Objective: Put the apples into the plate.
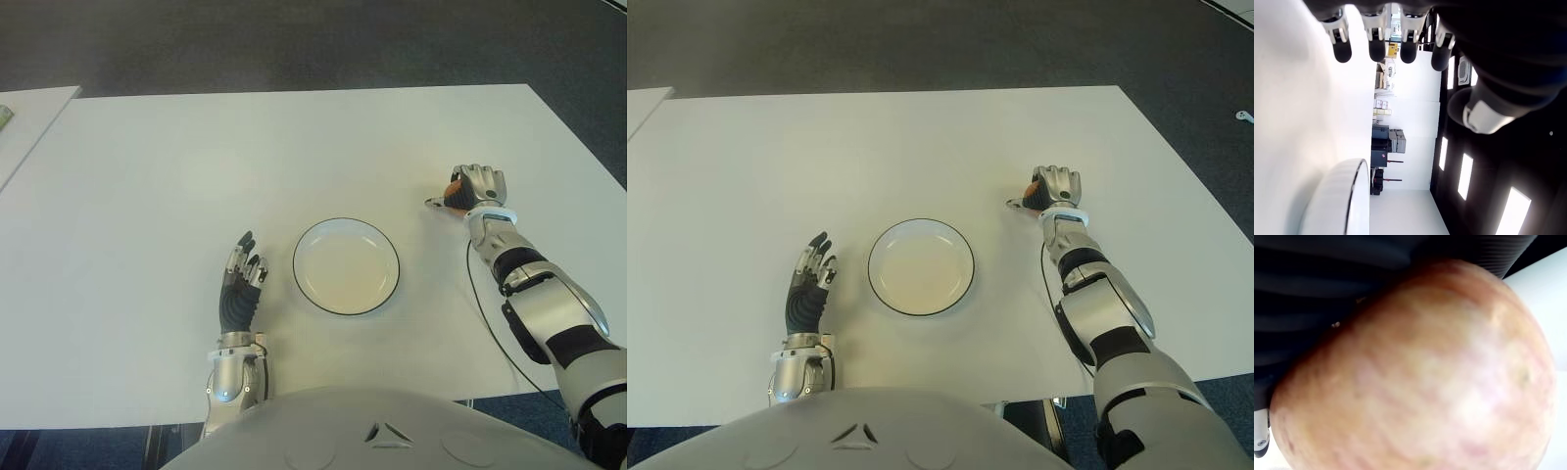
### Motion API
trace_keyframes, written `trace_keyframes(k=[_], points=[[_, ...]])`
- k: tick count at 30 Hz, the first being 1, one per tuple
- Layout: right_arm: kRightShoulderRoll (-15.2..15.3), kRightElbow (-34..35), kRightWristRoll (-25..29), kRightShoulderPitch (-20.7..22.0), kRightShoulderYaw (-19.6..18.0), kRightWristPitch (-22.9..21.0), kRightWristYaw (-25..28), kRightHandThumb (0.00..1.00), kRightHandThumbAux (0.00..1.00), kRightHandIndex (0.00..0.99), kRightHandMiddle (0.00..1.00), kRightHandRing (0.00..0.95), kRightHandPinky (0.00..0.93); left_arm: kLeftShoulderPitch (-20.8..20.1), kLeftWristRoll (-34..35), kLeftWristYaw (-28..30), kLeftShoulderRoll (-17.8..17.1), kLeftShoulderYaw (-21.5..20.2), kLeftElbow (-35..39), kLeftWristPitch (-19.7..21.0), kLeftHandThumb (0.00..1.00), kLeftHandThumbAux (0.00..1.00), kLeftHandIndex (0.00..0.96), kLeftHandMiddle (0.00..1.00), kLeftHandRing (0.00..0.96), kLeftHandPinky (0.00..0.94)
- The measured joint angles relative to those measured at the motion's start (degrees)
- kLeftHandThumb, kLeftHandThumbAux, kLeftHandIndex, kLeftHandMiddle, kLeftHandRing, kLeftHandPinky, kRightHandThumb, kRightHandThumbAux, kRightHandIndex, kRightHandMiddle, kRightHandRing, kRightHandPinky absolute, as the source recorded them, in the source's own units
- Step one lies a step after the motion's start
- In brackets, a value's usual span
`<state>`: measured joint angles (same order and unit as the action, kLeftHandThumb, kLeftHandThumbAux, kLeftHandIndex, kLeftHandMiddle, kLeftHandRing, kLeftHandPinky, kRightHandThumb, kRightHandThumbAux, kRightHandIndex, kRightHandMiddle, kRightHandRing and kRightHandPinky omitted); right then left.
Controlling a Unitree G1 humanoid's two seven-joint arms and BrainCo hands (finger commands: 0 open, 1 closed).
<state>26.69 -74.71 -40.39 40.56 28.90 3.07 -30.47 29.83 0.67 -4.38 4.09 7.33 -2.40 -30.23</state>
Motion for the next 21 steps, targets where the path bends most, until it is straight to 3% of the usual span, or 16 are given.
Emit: trace_keyframes(k=[21], points=[[-1.0, 0.0, 2.6, -0.1, -5.0, -1.4, 1.1, 0.705, 0.720, 0.436, 0.618, 0.592, 0.576, -0.2, 0.0, 0.8, 0.0, -0.4, -1.1, -3.0, 0.044, 0.593, 0.124, 0.061, 0.029, 0.052]])
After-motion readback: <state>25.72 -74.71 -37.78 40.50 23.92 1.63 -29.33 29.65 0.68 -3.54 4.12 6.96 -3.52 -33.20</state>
